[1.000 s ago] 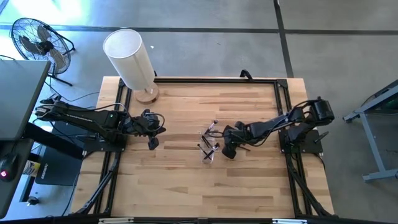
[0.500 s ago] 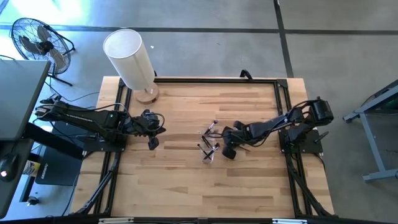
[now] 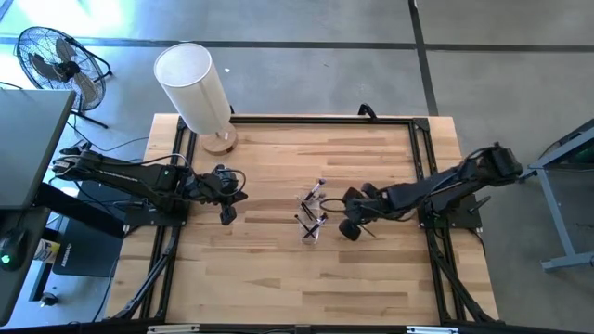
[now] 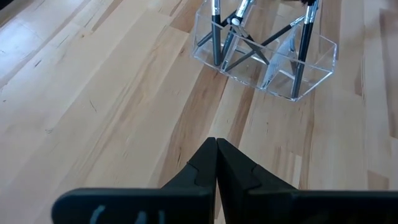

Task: Pick & Place Makeup Brushes
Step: Put the eyeshadow brush into the transparent organizer

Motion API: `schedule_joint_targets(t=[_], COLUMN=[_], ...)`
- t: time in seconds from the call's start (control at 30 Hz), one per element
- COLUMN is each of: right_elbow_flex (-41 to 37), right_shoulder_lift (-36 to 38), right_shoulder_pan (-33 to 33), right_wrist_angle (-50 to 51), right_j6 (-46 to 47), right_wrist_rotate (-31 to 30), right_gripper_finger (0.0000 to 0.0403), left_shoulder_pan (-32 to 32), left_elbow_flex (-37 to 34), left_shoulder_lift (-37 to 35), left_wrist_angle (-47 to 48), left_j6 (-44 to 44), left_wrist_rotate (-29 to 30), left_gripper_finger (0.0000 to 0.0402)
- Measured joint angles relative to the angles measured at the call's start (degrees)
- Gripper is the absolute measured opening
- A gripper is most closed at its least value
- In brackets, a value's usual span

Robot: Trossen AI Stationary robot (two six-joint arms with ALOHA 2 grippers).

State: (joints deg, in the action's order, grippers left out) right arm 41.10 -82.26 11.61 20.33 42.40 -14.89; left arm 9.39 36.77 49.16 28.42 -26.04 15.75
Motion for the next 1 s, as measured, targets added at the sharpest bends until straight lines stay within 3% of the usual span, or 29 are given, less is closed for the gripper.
schedule_joint_targets(t=[0.33, 0.6, 0.8, 1.0], right_elbow_flex=[0.11, 0.13, 0.22, 0.22], right_shoulder_lift=[10.79, 14.13, 10.92, 2.0], right_shoulder_pan=[5.8, 7.99, 3.64, -2.85], right_wrist_angle=[-4.64, -26.36, -41.44, -56.68], right_j6=[5.09, -10.78, -22.56, -25.96], right_wrist_rotate=[-10.74, -19.01, -18.95, -10.27], right_gripper_finger=[0.0, 0.0, 0.0, 0.0], left_shoulder_pan=[0.0, 0.0, 0.0, 0.0], left_elbow_flex=[0.0, 0.0, 0.0, 0.0], left_shoulder_lift=[0.01, 0.0, 0.01, 0.01], left_wrist_angle=[0.0, -0.02, -1.05, -2.12], left_j6=[0.25, 0.24, 0.38, 0.76], left_wrist_rotate=[0.1, 0.1, 0.25, 0.31], left_gripper_finger=[0.0001, 0.0001, 0.0001, 0.0001])
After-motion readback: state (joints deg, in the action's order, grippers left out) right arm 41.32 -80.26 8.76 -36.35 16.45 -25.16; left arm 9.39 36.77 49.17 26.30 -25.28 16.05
